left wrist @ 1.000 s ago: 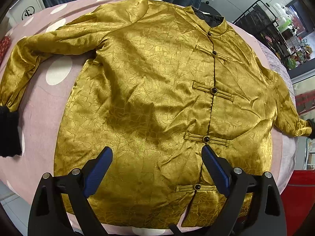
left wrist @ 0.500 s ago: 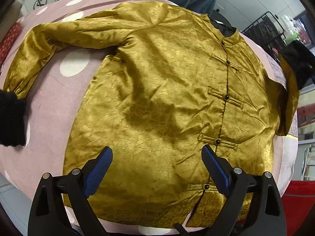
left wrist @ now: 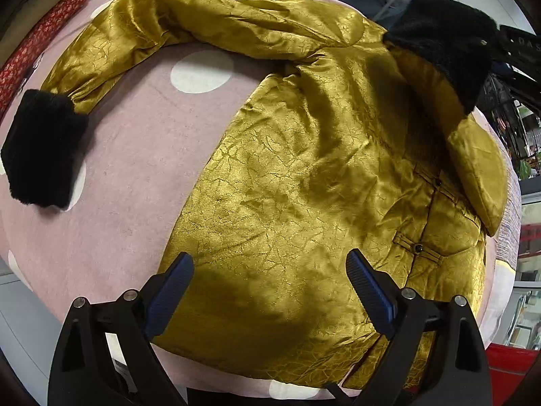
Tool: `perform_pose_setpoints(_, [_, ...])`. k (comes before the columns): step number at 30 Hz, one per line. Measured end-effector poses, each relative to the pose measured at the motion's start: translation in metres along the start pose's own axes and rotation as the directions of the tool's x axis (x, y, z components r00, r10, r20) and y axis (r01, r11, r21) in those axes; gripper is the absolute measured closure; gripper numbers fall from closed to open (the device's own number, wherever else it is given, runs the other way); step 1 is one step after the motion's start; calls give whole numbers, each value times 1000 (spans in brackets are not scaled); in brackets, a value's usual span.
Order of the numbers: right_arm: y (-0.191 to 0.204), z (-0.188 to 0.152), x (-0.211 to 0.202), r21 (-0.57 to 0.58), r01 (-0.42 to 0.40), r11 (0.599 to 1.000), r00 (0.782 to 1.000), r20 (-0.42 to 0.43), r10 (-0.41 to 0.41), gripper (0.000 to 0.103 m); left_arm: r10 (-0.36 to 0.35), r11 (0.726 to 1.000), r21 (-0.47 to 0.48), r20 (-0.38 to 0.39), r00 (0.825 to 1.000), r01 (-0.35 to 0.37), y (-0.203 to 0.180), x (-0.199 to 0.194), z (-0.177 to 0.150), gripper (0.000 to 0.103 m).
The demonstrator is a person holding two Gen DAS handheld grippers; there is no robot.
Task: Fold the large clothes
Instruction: 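Carry the fur cuff sleeve across the jacket front with the right gripper and release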
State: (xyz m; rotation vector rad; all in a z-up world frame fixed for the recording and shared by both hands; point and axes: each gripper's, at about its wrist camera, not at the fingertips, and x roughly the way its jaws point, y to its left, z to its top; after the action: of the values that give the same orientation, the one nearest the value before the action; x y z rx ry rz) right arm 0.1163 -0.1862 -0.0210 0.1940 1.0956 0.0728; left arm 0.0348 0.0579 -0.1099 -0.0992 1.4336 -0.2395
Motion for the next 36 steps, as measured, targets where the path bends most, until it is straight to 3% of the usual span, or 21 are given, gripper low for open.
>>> perform_pose_setpoints(4, [24,-4,17,-12,-19,1000,999,-34,19,82,5,1000,-1,7,1000,-5,2,0,3,14])
perform_pose_setpoints(8, [39,-8,32,-33,-38,999,998,-53,37,75,5,1000,10,9,1000,-5,-2,2,10,14])
perform_pose_setpoints(10, [40,-11,34,-39,-37,999,998,-60,34,57,7,1000,20,11,1000,-7,-5,1,12,14])
perform_pose_setpoints(12, [36,-14,32,-16,-38,999,998,-51,37,30,8,999,32,14,1000,-9,-8,0,15,14])
perform_pose_setpoints(20, [7,-38,17,90,-116,989,991,-57,122,29,20,997,81,6,1000,-20,-24,5,18,13])
perform_pose_setpoints(28, [-84,-80,-1,254,60,965,997,-60,-47,29,28,990,134,38,999,-33,-39,1,30,13])
perform_pose_setpoints(31, [-133,-101,-7,326,189,926,982,-91,-168,29,22,990,141,54,998,-30,-43,-2,35,13])
perform_pose_setpoints(36, [-195,-138,-6,410,294,864,954,-187,-236,29,27,987,156,43,999,-34,-47,1,32,13])
